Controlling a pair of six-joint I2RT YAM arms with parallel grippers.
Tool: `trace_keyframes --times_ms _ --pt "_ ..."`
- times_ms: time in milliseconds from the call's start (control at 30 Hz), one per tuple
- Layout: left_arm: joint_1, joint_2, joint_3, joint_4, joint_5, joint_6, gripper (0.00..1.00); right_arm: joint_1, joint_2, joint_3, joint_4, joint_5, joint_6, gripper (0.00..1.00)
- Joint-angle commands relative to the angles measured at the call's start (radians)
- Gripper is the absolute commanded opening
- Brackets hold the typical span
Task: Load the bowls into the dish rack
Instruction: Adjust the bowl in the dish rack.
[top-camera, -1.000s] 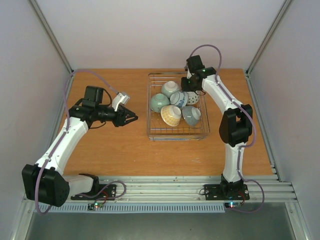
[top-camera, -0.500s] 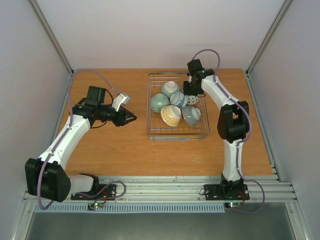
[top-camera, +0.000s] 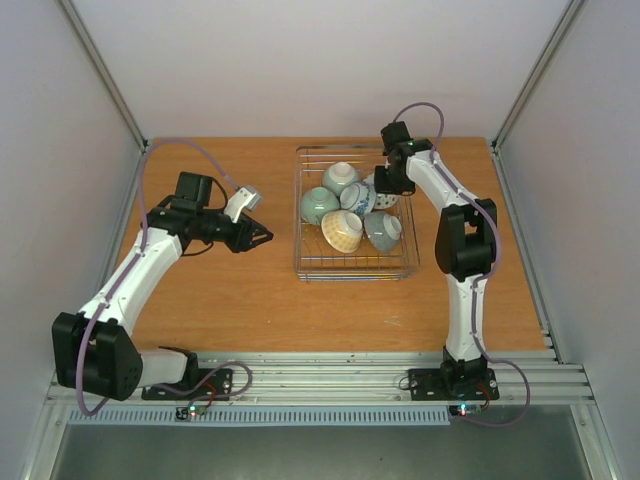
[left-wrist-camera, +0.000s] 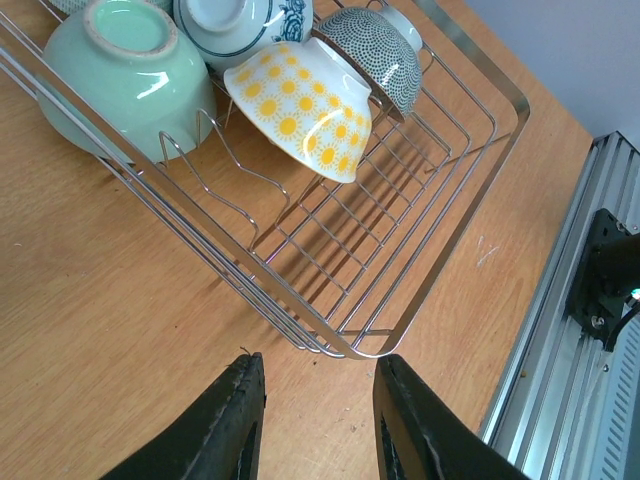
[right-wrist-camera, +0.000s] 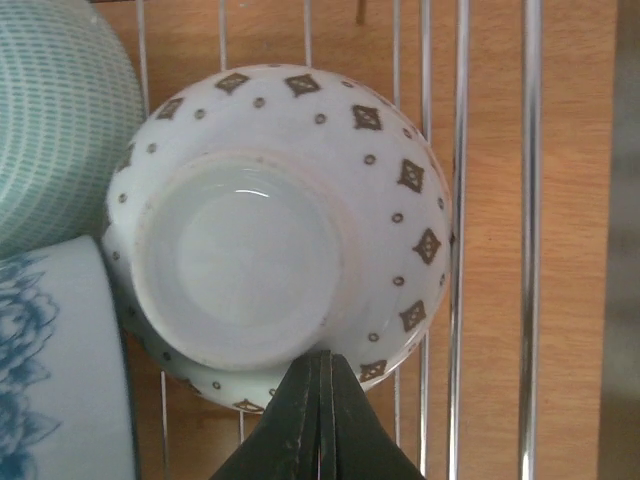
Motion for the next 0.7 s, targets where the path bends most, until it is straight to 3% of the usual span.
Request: trace_keyframes --times_ms 0,367,667 --pt "0.009 -0.028 -0.005 0.019 -0.006 0.021 0.31 -0.012 0.071 0.081 -0.009 -0.003 0.022 0.01" --pt "0.008 -0.037 -0.009 0.019 -0.005 0.026 0.31 -0.012 0.219 0.314 -0.061 0.013 0.019 0.01" --pt "0.008 -0.016 -0.015 0.024 -0.005 0.03 0.31 0.019 0.101 0.251 0.007 -0.098 -0.017 0.02"
